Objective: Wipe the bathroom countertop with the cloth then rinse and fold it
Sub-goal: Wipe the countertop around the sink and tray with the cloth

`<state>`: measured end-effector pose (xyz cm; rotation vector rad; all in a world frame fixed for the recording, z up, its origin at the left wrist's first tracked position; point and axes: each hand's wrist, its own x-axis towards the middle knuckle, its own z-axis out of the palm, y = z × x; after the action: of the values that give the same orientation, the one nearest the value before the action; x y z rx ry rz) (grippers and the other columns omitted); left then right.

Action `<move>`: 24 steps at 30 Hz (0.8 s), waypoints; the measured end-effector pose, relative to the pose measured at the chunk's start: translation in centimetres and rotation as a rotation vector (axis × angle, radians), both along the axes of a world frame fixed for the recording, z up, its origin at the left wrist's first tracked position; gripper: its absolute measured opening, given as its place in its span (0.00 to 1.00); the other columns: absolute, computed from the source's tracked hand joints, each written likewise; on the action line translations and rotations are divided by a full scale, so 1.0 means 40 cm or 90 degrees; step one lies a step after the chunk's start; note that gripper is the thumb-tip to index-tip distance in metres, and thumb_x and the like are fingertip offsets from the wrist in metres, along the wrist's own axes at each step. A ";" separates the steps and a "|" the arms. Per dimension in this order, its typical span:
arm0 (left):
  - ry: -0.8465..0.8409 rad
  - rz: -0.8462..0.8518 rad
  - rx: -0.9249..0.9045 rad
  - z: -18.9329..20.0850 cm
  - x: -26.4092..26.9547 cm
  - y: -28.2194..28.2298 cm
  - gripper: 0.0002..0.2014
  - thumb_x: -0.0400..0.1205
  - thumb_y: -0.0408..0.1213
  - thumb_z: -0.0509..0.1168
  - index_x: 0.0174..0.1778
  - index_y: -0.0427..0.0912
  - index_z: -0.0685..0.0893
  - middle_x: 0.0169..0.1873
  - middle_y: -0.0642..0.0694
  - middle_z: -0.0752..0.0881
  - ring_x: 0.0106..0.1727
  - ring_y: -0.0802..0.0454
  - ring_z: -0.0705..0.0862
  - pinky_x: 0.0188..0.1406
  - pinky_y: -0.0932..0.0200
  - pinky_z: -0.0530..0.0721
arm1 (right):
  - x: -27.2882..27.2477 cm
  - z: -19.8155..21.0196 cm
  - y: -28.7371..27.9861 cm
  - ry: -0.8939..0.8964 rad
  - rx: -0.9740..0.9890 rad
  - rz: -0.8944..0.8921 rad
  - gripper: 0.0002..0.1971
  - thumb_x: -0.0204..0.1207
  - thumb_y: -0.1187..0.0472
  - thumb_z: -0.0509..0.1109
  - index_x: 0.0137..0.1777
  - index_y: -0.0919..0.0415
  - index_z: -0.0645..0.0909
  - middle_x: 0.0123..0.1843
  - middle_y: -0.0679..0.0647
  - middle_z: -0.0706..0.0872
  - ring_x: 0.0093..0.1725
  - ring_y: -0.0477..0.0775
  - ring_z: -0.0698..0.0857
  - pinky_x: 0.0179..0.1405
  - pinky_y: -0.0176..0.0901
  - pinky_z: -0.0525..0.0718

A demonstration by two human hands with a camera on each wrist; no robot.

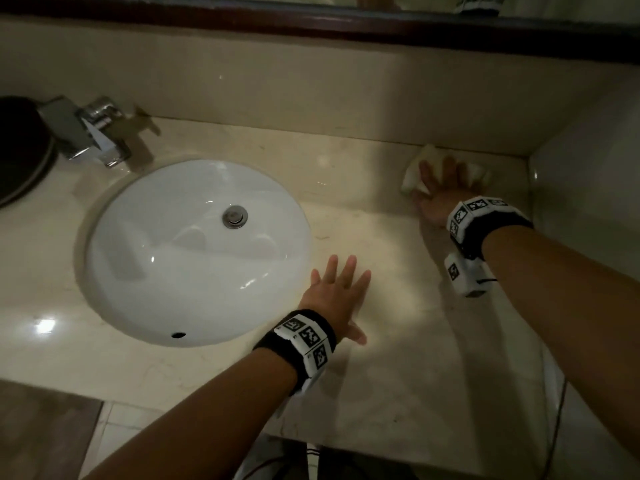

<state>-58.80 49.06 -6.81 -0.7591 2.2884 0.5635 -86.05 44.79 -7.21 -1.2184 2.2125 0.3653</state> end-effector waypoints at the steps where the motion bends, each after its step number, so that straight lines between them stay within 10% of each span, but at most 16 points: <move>1: -0.001 0.002 0.000 -0.002 0.000 -0.001 0.58 0.72 0.64 0.70 0.84 0.51 0.35 0.82 0.43 0.30 0.82 0.35 0.30 0.81 0.32 0.45 | -0.003 -0.002 -0.003 0.002 0.000 0.001 0.33 0.82 0.33 0.43 0.83 0.35 0.34 0.85 0.50 0.26 0.84 0.59 0.31 0.81 0.66 0.36; 11: 0.011 0.016 0.003 0.010 0.008 -0.002 0.59 0.70 0.65 0.71 0.84 0.53 0.36 0.83 0.45 0.31 0.82 0.37 0.32 0.81 0.34 0.44 | 0.110 -0.034 0.131 0.057 -0.135 0.073 0.31 0.84 0.38 0.43 0.85 0.40 0.41 0.87 0.58 0.39 0.85 0.66 0.41 0.81 0.71 0.45; 16: 0.012 0.016 -0.011 0.018 0.010 0.004 0.59 0.69 0.66 0.71 0.85 0.53 0.37 0.83 0.45 0.33 0.83 0.37 0.33 0.81 0.35 0.44 | 0.233 -0.039 0.258 0.058 -0.145 0.151 0.41 0.70 0.35 0.27 0.86 0.44 0.43 0.87 0.62 0.41 0.85 0.68 0.45 0.78 0.74 0.39; 20: 0.008 0.009 -0.021 0.022 0.007 0.009 0.59 0.70 0.66 0.70 0.85 0.50 0.38 0.83 0.43 0.33 0.83 0.35 0.34 0.80 0.34 0.45 | 0.307 -0.063 0.338 0.036 -0.178 0.166 0.34 0.77 0.39 0.45 0.81 0.50 0.67 0.82 0.68 0.64 0.79 0.75 0.65 0.73 0.82 0.57; 24: 0.003 -0.006 -0.034 0.021 0.004 0.010 0.58 0.72 0.66 0.69 0.85 0.48 0.37 0.83 0.42 0.33 0.83 0.34 0.34 0.81 0.33 0.47 | 0.305 -0.067 0.332 0.049 -0.159 0.167 0.35 0.76 0.38 0.42 0.83 0.47 0.63 0.84 0.66 0.60 0.81 0.73 0.62 0.75 0.79 0.52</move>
<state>-58.64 49.44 -5.96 -0.7721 2.3174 0.5024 -73.83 58.09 -9.89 -1.6635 2.2160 0.2456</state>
